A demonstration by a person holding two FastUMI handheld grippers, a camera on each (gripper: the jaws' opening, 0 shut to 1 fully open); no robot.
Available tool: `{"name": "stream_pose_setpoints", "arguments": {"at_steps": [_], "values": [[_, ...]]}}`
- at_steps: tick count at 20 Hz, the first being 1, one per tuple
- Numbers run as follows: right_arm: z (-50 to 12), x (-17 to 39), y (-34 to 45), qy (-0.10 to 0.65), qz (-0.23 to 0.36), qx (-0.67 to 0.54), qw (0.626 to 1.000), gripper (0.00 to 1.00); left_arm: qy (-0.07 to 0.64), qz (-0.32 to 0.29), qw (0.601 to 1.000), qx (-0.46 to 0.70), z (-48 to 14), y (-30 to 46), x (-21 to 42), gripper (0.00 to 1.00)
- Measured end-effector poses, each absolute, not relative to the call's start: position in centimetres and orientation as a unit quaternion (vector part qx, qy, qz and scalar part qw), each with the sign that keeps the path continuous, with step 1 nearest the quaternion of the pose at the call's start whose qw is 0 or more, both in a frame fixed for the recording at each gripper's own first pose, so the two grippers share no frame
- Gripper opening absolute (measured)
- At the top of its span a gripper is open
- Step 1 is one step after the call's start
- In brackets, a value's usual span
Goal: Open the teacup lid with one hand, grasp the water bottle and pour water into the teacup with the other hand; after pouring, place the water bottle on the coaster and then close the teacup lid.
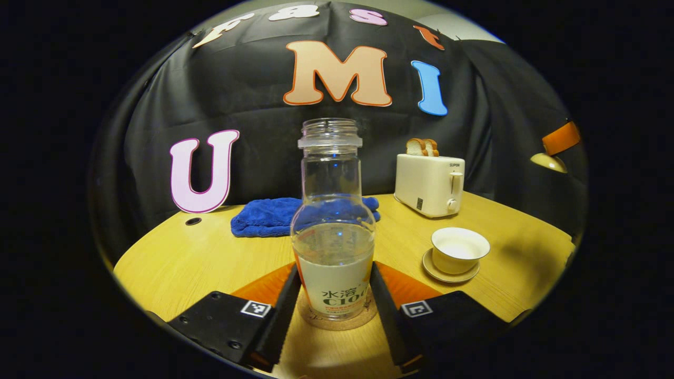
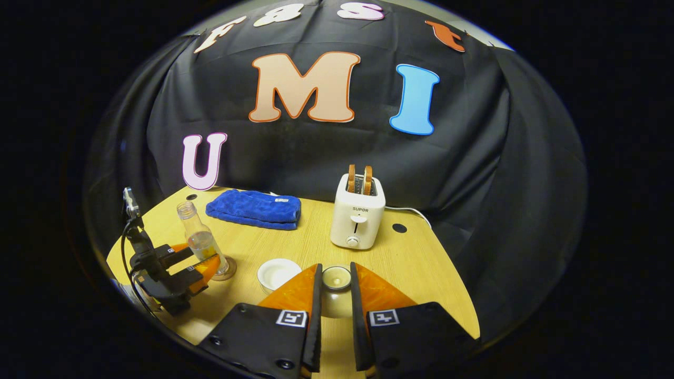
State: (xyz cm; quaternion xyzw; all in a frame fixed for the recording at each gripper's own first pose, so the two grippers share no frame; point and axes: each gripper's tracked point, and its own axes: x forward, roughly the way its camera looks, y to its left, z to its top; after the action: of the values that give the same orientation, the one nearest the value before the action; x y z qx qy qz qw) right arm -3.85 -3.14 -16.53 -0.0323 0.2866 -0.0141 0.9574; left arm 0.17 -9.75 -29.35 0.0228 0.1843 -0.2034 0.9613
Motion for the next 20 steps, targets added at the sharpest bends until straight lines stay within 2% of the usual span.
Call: {"name": "stream_pose_setpoints", "arguments": {"at_steps": [11, 20], "values": [[-16.1, -4.5, -4.2, 0.273, -0.012, -0.004, 0.962, 0.29, 0.198, -0.205, 0.948, 0.14, -28.1, -9.4, -0.1, 0.7], [-17.1, -5.5, -5.2, 0.271, -0.016, 0.028, 0.962, 0.27, 0.216, -0.225, 0.918, 0.243, -28.4, -9.8, -0.8, 0.69]]}}
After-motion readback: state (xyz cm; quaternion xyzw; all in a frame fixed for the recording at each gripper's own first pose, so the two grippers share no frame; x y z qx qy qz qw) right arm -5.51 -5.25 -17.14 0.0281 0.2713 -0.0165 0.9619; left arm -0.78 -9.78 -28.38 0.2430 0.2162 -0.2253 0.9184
